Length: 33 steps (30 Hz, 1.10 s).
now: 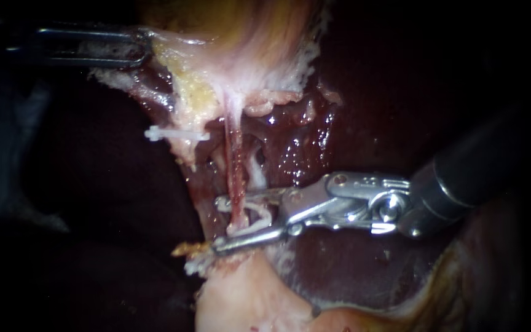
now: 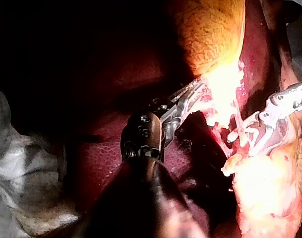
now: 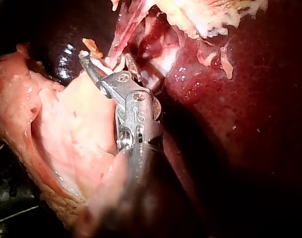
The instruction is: Clipping first clip right tube
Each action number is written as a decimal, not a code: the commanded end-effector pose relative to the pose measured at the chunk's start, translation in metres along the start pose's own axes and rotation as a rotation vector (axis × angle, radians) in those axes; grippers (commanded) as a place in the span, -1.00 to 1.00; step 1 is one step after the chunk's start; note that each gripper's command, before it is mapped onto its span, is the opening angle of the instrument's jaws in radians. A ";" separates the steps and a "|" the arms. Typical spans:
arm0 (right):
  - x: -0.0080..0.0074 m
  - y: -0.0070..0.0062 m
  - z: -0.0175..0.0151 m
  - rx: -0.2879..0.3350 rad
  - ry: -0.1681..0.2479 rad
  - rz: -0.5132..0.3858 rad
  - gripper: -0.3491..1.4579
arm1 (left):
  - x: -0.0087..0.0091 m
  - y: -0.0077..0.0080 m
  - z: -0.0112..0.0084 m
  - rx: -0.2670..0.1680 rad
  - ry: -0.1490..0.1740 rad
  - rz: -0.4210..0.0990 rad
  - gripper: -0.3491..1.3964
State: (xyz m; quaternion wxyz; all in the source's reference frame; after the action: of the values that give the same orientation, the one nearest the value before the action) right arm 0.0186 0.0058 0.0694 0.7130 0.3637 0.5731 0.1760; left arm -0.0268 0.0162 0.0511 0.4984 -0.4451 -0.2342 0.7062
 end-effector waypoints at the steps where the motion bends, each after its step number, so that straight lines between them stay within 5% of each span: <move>1: 0.0001 -0.0001 0.0002 0.006 0.005 0.002 -0.06 | 0.0000 0.0000 0.0000 0.001 0.000 -0.001 -1.00; 13: 0.0005 -0.0013 0.0015 0.045 0.030 0.009 -0.06 | 0.0000 0.0000 0.0001 0.002 0.000 -0.001 -1.00; 25: 0.0022 -0.0060 0.0030 0.148 0.025 0.000 -0.09 | 0.0000 -0.0001 0.0000 0.001 0.000 0.000 -1.00; 33: 0.0024 -0.0059 0.0031 0.178 0.016 -0.006 -0.18 | 0.0000 -0.0001 0.0000 0.001 0.000 0.000 -1.00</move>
State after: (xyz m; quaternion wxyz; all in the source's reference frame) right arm 0.0213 0.0024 0.0638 0.6733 0.4233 0.5934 0.1239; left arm -0.0268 0.0162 0.0512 0.4990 -0.4444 -0.2337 0.7063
